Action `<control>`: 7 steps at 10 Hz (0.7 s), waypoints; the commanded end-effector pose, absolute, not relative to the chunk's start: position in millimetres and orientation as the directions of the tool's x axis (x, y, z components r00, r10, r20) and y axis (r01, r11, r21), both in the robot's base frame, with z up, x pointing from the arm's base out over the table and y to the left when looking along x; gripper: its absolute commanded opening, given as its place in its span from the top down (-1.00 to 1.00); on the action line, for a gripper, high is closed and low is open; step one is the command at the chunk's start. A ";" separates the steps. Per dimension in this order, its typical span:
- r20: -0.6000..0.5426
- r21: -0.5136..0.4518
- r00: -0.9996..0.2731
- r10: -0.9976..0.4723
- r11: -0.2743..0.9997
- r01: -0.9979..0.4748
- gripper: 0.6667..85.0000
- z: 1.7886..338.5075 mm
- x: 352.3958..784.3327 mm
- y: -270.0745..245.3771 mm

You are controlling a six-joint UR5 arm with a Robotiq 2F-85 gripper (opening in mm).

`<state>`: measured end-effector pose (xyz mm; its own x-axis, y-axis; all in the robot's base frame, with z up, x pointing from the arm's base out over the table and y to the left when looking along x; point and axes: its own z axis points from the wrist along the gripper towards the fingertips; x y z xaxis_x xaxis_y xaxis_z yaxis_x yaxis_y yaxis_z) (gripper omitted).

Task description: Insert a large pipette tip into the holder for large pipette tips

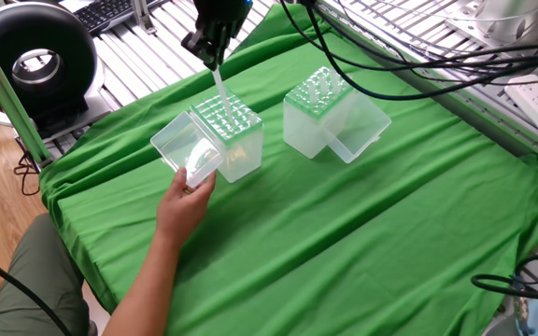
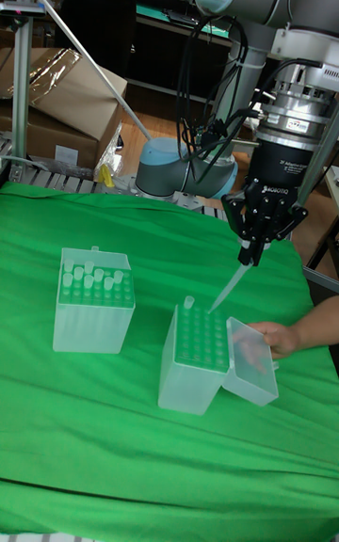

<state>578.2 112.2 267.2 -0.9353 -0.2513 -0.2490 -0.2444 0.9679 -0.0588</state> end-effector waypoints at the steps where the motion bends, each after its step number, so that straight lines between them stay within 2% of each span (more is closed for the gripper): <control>1: -0.254 -0.044 -0.935 -0.249 0.968 -0.246 0.99 266.1 577.9 113.5; 7: -0.245 -0.039 -0.938 -0.244 0.969 -0.243 0.99 270.5 575.9 113.8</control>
<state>575.4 111.5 269.7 -0.9390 -0.2490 -0.2371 -0.2433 0.9685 -0.0536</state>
